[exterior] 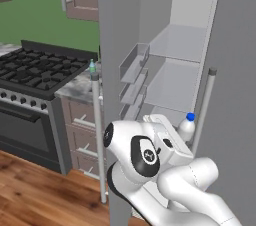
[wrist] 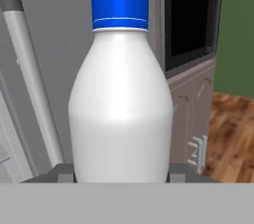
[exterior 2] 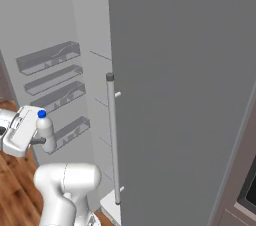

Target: Take the bottled waters from the counter and place them in the freezer to freeze. Close the freezer door after placing the bottles.

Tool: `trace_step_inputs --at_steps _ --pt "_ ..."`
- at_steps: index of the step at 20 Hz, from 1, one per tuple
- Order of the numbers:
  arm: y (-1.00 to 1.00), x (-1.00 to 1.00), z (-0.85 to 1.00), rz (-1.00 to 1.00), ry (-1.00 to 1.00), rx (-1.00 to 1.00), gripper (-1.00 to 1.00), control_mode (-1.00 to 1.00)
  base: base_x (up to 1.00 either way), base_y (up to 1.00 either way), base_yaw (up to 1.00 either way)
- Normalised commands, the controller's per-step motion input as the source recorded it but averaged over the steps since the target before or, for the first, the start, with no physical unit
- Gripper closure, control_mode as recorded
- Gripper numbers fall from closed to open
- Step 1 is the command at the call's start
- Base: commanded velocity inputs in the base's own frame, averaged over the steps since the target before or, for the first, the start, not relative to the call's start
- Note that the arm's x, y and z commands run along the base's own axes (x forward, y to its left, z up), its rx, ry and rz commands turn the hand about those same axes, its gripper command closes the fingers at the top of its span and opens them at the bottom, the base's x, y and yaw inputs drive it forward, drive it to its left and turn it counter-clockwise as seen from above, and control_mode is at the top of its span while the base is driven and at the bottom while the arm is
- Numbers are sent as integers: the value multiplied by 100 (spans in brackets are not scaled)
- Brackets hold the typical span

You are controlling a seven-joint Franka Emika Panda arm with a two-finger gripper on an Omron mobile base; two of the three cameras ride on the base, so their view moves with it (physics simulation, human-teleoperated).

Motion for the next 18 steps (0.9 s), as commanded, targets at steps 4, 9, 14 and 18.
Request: trace_step_inputs --at_steps 4,9,14,18 --pt "0 0 0 0 0 0 100 -100 0 0 0" --pt "-12 20 20 14 0 0 100 -100 0 0 0" --pt "-8 13 58 19 0 -6 100 -100 0 0 0" --pt "-8 24 69 15 1 -10 100 -100 0 0 0"
